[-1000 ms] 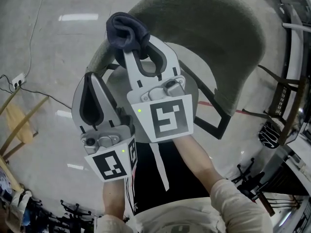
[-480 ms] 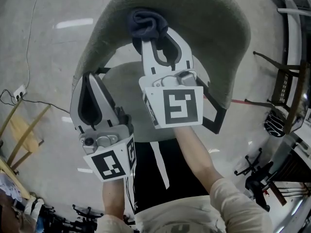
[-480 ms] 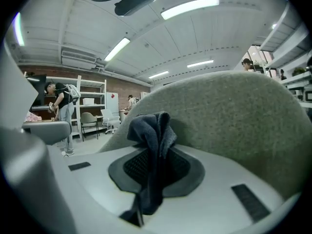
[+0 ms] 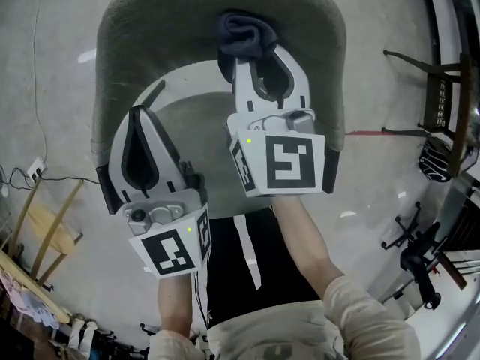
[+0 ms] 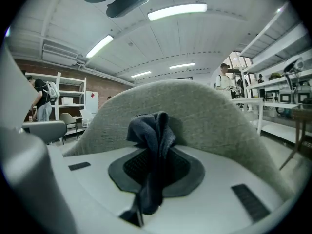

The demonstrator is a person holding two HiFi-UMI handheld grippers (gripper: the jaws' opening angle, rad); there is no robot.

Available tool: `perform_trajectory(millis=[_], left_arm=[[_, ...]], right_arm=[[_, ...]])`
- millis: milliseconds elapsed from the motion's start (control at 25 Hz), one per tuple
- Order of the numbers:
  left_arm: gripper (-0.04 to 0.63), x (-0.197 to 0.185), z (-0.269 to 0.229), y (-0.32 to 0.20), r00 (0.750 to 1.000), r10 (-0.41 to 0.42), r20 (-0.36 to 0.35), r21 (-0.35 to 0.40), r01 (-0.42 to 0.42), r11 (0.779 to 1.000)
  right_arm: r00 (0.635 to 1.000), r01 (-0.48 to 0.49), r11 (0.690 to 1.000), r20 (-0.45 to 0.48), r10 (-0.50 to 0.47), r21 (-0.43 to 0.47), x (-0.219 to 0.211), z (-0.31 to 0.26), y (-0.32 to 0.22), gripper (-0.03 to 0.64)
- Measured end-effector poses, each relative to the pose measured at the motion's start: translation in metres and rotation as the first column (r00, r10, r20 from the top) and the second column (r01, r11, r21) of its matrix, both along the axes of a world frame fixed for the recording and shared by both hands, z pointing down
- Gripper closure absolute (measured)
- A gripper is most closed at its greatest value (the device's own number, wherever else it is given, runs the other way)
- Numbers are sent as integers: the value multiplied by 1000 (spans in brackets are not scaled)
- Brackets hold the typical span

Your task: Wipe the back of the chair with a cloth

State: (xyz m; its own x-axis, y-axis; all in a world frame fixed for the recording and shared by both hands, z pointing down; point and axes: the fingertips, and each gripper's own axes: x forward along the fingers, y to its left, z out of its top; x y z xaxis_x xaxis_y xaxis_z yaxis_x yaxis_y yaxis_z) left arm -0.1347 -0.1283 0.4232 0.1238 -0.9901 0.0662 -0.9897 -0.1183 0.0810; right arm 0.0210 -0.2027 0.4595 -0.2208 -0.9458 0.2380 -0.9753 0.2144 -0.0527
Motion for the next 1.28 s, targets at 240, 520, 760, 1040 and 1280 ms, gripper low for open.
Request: perform_trajectory(millis=[240, 520, 760, 1040, 1280], left_arm=[[581, 31, 2, -3, 996, 89, -2, -3, -89, 996], [581, 61, 3, -3, 986, 167, -16, 3, -167, 986], [580, 80, 4, 0, 975, 221, -17, 5, -221, 975], [581, 81, 6, 4, 973, 230, -19, 2, -230, 973], [581, 73, 6, 6, 979, 203, -15, 4, -203, 979]], right_arm=[[994, -107, 994, -11, 107, 2, 42, -4, 16, 557], [979, -202, 979, -15, 202, 4, 75, -7, 35, 558], [964, -267, 964, -13, 267, 7, 94, -7, 49, 557], [956, -293, 956, -22, 293, 7, 101, -6, 57, 558], [954, -292, 956, -64, 292, 17, 104, -7, 55, 558]])
